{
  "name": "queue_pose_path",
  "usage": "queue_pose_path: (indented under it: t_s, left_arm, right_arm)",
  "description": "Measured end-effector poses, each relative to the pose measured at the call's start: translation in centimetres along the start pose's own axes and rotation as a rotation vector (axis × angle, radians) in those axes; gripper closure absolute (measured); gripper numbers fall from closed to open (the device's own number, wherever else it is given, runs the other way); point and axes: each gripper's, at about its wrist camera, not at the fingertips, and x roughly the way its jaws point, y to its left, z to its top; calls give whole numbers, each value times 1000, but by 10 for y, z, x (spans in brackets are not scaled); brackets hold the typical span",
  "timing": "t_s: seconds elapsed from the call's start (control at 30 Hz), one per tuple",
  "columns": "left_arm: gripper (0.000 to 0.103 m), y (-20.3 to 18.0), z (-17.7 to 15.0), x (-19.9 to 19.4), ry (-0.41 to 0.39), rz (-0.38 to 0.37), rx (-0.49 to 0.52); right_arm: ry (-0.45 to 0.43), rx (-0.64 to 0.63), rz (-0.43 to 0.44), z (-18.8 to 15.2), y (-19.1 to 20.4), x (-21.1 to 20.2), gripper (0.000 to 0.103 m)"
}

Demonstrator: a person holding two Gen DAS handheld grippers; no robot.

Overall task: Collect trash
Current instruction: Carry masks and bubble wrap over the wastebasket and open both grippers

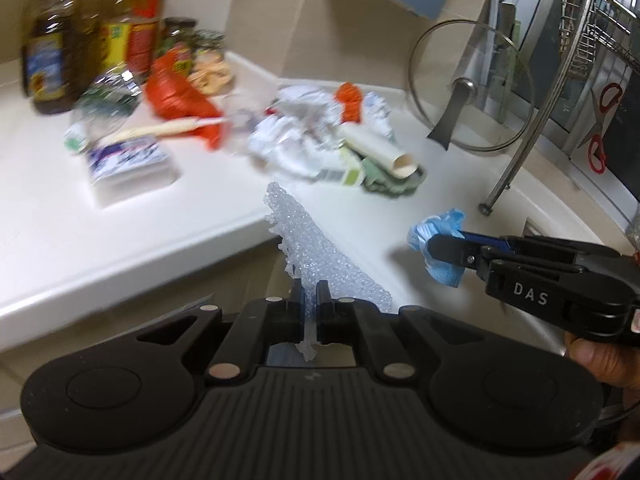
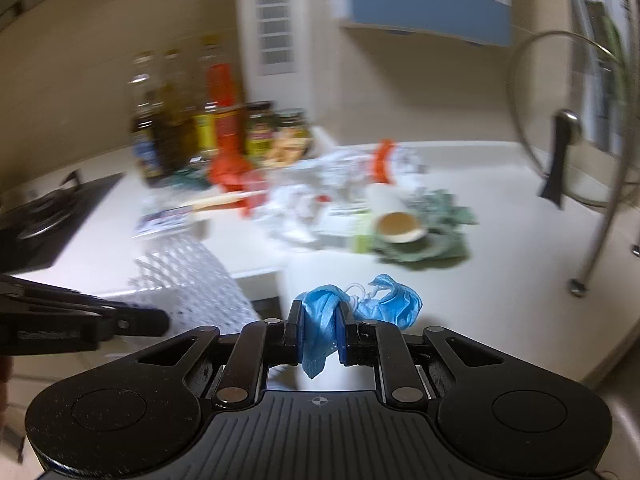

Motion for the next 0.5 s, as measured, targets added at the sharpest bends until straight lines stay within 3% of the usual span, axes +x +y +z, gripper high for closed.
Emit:
queue_pose_path:
  t_s: [0.27, 0.5]
  left_arm:
    - [99, 40, -44, 0, 91, 64, -72]
    - [99, 64, -69, 38, 176, 116, -112]
  right_arm:
    - [114, -144, 140, -37, 56, 36, 87]
    - [255, -228, 195, -75, 62, 89, 87]
